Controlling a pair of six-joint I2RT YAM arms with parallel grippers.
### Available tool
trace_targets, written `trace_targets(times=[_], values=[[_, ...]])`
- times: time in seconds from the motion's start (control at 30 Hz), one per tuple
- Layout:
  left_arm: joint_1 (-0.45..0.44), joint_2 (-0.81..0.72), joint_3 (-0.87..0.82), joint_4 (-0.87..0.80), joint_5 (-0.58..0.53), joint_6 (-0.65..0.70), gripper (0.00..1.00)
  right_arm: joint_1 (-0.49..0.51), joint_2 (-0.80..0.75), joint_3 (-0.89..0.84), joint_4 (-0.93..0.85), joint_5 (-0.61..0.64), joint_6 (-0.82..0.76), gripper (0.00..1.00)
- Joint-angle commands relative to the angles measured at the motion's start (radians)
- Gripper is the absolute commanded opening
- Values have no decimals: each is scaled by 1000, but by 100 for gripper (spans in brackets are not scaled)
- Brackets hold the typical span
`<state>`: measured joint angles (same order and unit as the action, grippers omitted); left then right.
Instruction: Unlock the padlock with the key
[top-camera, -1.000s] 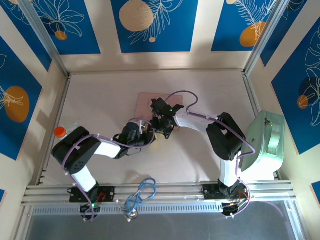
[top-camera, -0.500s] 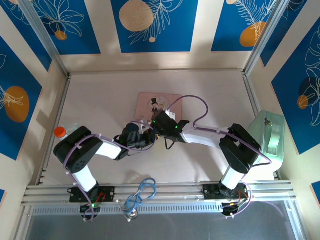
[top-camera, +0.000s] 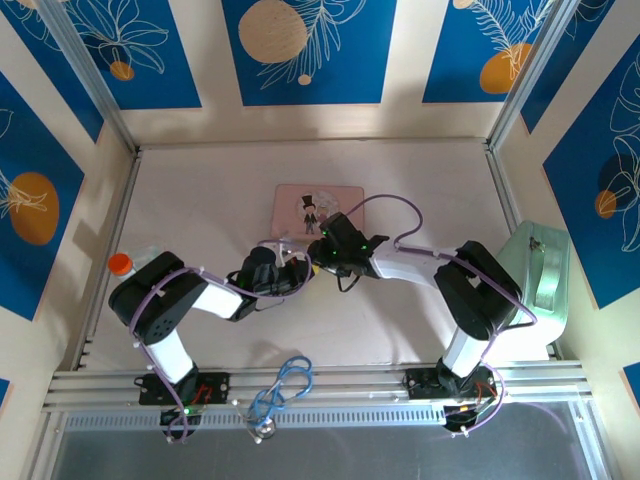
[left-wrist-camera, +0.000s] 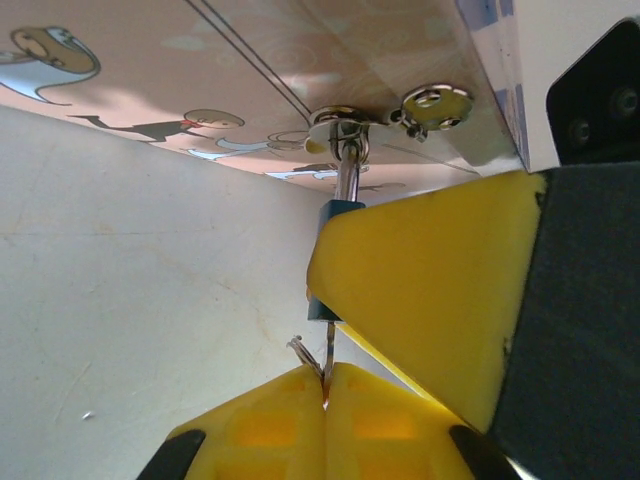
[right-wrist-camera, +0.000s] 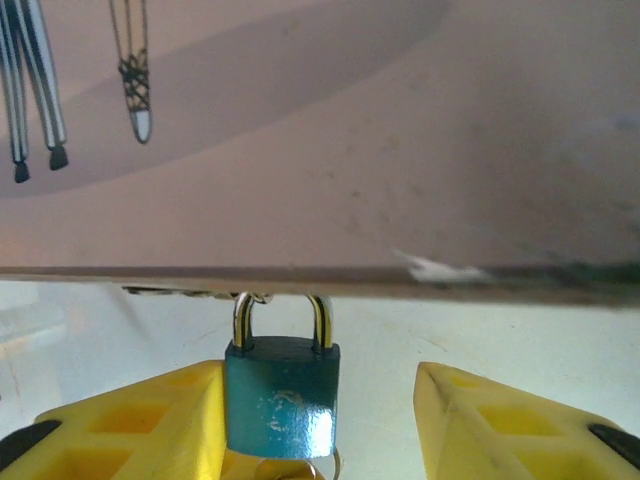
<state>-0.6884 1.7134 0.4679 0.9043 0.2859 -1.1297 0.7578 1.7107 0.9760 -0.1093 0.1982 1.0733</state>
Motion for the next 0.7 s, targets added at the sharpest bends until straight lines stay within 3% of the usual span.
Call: trace_targets(times=[0.0,0.37,0.67], values=[[13,14,8,91,-13,-10,0,8,30,39,-73,-50,-51,51],[13,24,3,108,-11,-19,0,28,19,47,-4,52,-39,47],[13,40,0,132,-10,-28,0,52,14,33,6,116,0,33]])
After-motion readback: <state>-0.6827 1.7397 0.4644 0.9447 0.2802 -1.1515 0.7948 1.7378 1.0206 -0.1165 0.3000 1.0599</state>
